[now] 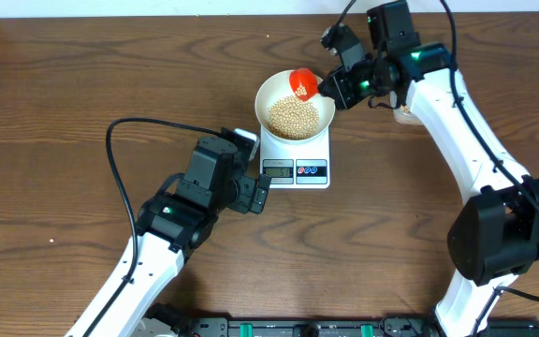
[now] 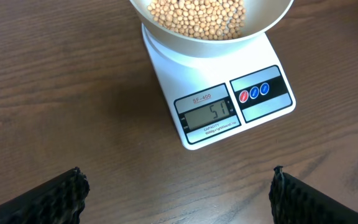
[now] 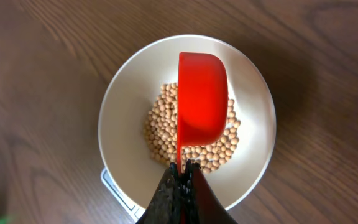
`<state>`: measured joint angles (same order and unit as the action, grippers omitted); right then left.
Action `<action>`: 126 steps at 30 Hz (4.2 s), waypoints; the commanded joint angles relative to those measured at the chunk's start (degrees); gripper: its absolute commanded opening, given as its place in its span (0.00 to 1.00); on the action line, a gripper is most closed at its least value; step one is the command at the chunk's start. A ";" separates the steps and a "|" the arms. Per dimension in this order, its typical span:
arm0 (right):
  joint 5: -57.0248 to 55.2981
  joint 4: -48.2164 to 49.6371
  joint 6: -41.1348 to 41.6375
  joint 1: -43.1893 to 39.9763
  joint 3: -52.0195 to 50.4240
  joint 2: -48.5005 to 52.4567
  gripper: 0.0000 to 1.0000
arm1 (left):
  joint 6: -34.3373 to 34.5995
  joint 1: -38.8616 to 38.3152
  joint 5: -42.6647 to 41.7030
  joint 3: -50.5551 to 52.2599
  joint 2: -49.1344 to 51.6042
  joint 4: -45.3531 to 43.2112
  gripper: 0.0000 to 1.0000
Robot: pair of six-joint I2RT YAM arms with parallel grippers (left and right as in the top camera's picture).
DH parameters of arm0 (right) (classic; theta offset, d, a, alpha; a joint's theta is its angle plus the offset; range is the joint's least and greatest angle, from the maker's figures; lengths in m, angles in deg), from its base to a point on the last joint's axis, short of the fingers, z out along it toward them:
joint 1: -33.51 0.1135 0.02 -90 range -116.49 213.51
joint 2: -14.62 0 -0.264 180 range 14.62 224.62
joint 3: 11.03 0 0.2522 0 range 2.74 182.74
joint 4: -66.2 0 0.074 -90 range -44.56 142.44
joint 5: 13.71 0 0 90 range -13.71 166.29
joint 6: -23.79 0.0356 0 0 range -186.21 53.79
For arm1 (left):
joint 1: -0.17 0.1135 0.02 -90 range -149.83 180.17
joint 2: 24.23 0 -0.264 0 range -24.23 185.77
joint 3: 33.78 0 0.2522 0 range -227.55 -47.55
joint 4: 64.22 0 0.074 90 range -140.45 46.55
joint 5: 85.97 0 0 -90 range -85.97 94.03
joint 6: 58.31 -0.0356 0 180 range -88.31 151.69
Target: Scoop item into bowl and weigh 50g on scale
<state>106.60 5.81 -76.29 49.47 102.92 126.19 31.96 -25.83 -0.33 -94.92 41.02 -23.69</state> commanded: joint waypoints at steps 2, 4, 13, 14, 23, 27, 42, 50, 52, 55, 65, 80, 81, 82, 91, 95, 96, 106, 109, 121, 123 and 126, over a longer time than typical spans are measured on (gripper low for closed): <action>5.73 0.11 0.85 -0.83 1.40 -2.08 0.01 | 0.90 -0.07 -0.13 0.13 0.24 0.13 0.95; 6.34 0.11 0.87 -1.14 1.40 -2.08 0.01 | 0.90 -0.07 -0.13 0.13 0.24 0.13 0.95; 6.73 0.09 1.27 -1.46 1.40 -2.08 0.01 | 0.90 -0.07 -0.13 0.13 0.24 0.13 0.95; 6.73 0.11 1.27 -1.46 1.40 -2.08 0.01 | 0.90 -0.07 -0.13 0.13 0.24 0.13 0.95; 6.73 0.11 1.27 -1.46 1.40 -2.08 0.01 | 0.90 -0.07 -0.13 0.13 0.24 0.13 0.95; 6.82 0.11 1.27 -1.60 1.40 -2.08 0.01 | 0.90 -0.07 -0.13 0.13 0.24 0.13 0.96; 21.09 -1.95 1.22 -16.20 1.40 -5.31 0.01 | 0.90 -0.07 -0.13 0.13 0.24 0.13 0.96; 11.65 -9.05 0.15 -27.43 1.40 -8.37 0.01 | 0.90 -0.07 -0.13 0.13 0.24 0.13 0.95; 5.55 -11.28 0.15 -28.50 1.40 -8.44 0.01 | 0.90 -0.07 -0.13 0.13 0.24 0.13 0.95; -5.09 -14.08 0.17 -27.87 1.40 -8.37 0.01 | 0.90 -0.07 -0.13 0.13 0.24 0.11 0.95; -34.77 -15.96 2.62 -20.37 1.33 -8.31 0.01 | 0.90 -0.07 -0.13 0.13 0.24 0.11 0.95; -63.93 -15.82 1.40 -6.80 1.33 -8.31 0.01 | 0.90 -0.07 -0.13 0.13 0.24 0.13 0.95; -64.94 -15.78 1.40 -6.38 1.33 -8.31 0.01 | 0.90 -0.07 -0.13 0.13 0.24 0.13 0.95; -66.01 -15.74 1.40 -5.88 1.33 -8.31 0.01 | 0.90 -0.07 -0.13 0.13 0.24 0.13 0.95; -45.05 -9.92 -0.96 -5.16 2.05 -9.92 0.01 | 0.90 -0.07 -0.13 0.13 0.24 0.13 0.95; -26.47 -3.98 -1.81 -5.14 3.21 -11.82 0.01 | 0.90 -0.07 -0.13 0.13 0.24 0.13 0.95; -21.81 -2.49 -1.84 -5.14 3.21 -12.02 0.01 | 0.90 -0.07 -0.13 0.13 0.24 0.11 0.95; -0.35 -1.55 -3.91 -1.14 3.13 -6.27 0.01 | 0.90 -0.07 -0.13 0.13 0.24 0.13 0.95; -0.35 -2.89 -4.09 0.35 3.10 -4.44 0.01 | 0.90 -0.07 -0.13 0.13 0.24 0.13 0.95; -8.28 -5.88 -9.97 5.29 3.08 -1.68 0.01 | 0.90 -0.07 -0.13 0.13 0.24 0.13 0.95; -10.82 -5.64 -10.95 6.40 3.08 -0.68 0.01 | 0.90 -0.07 -0.13 0.13 0.24 0.13 0.95; -16.61 -5.18 -11.45 8.52 3.08 0.94 0.01 | 0.90 -0.07 -0.13 0.13 0.24 0.13 0.95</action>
<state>96.72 0.30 -85.19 55.88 105.28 124.81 31.96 -25.83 -0.33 -94.92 41.02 -23.69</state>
